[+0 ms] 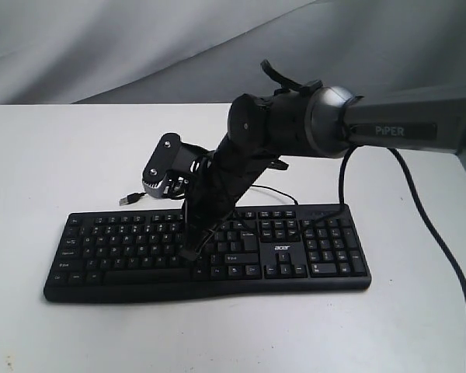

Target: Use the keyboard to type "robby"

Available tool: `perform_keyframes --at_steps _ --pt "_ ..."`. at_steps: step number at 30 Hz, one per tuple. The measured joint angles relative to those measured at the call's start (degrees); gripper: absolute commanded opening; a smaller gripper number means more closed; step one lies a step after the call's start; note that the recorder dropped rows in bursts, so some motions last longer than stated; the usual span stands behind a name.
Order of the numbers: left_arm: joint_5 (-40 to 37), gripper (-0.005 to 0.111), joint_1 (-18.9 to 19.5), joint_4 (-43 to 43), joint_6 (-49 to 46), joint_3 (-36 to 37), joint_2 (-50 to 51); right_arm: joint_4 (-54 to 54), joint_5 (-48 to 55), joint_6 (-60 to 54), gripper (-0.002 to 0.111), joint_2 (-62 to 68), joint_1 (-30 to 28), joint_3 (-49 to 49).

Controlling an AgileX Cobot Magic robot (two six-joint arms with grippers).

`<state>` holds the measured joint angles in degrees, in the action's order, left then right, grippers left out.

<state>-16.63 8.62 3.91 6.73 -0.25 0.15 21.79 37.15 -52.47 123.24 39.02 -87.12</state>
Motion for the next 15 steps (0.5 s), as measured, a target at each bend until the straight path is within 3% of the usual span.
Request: perform_keyframes --at_steps 15 --pt "0.00 0.001 0.00 0.00 0.00 0.00 0.00 0.61 -1.97 -0.65 0.000 1.45 0.00 0.00"
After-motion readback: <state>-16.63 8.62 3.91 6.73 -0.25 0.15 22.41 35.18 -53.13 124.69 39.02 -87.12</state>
